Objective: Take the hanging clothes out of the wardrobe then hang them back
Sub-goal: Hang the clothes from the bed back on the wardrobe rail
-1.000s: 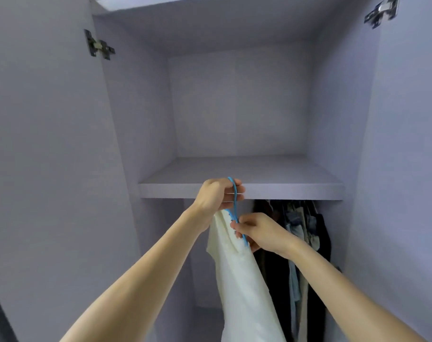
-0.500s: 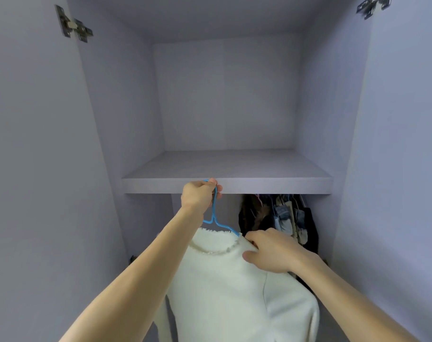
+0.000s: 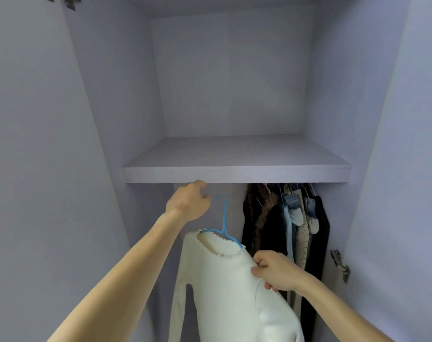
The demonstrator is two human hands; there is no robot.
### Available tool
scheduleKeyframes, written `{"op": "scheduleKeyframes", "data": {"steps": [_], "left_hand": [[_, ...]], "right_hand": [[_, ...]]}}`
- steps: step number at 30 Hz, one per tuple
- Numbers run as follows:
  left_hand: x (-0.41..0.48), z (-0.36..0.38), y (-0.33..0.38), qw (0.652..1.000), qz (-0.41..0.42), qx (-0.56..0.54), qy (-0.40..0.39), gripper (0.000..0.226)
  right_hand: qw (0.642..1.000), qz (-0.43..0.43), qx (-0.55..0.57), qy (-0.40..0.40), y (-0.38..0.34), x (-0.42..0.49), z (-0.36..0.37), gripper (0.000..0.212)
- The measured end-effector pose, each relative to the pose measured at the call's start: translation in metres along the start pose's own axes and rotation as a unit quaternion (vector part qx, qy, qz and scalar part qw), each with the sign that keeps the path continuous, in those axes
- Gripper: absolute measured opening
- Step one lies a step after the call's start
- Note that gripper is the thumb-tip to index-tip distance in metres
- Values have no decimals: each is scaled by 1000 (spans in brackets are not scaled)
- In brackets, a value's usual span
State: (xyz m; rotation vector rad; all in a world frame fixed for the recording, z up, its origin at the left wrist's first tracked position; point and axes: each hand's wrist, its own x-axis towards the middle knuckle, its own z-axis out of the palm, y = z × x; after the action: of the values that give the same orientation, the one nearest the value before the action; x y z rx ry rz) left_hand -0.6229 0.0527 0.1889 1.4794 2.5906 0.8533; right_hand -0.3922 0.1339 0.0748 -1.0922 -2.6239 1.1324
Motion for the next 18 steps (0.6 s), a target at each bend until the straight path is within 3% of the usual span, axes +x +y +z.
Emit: {"op": "scheduleKeyframes", "data": {"steps": [4, 8, 13, 15, 18], "left_hand": [[20, 3, -21, 989, 69, 130, 10, 73], [56, 17, -40, 966, 113, 210, 103, 72], [111, 46, -71, 968, 100, 196, 122, 54], [126, 66, -86, 963, 102, 157, 192, 51], [147, 94, -100, 931, 125, 128, 319, 49]], "right_hand": [[999, 25, 29, 20, 8, 40, 16, 19], [995, 40, 86, 44, 14, 91, 18, 22], [984, 55, 134, 108, 17, 160, 1, 20], [980, 46, 137, 138, 17, 185, -6, 20], [974, 21, 145, 172, 22, 217, -13, 17]]}}
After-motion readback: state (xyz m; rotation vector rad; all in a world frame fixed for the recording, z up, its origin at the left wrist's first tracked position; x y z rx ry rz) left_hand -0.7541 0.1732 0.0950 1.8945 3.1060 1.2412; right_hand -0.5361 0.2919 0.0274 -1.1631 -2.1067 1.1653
